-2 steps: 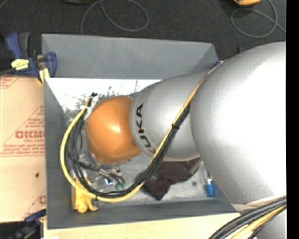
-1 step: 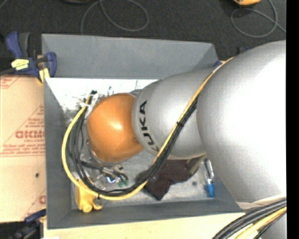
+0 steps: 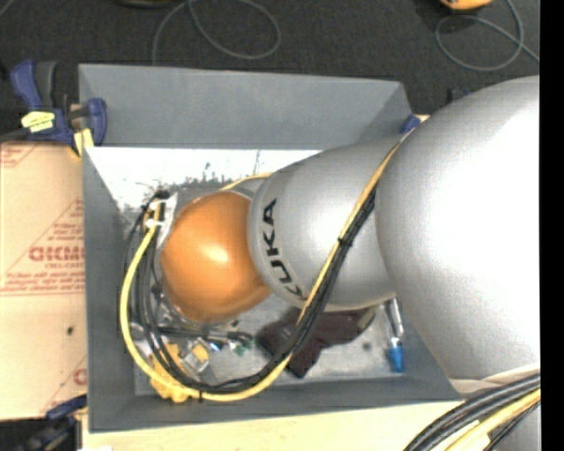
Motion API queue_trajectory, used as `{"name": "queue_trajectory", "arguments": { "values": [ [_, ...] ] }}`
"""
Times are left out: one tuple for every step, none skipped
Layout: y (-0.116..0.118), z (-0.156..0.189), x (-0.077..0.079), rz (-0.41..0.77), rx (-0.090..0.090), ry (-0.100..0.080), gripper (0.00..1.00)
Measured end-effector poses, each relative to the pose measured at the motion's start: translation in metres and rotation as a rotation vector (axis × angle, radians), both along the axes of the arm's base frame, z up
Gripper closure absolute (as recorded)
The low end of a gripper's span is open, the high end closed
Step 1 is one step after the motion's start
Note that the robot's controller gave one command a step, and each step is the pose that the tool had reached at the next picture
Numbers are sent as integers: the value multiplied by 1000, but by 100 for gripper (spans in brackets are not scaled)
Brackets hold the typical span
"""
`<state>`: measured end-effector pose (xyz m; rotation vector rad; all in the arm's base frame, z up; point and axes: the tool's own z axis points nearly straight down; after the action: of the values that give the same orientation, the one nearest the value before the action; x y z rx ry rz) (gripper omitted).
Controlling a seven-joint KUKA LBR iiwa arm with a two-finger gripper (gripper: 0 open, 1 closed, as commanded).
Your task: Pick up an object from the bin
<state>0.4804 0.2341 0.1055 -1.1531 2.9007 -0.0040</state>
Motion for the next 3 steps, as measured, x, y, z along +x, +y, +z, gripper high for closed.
{"name": "queue_trajectory", "arguments": {
  "values": [
    [5, -19, 11, 107, 5, -5, 0],
    [-3, -27, 11, 99, -3, -4, 100],
    [-3, -27, 11, 99, -3, -4, 100]
  ]
}}
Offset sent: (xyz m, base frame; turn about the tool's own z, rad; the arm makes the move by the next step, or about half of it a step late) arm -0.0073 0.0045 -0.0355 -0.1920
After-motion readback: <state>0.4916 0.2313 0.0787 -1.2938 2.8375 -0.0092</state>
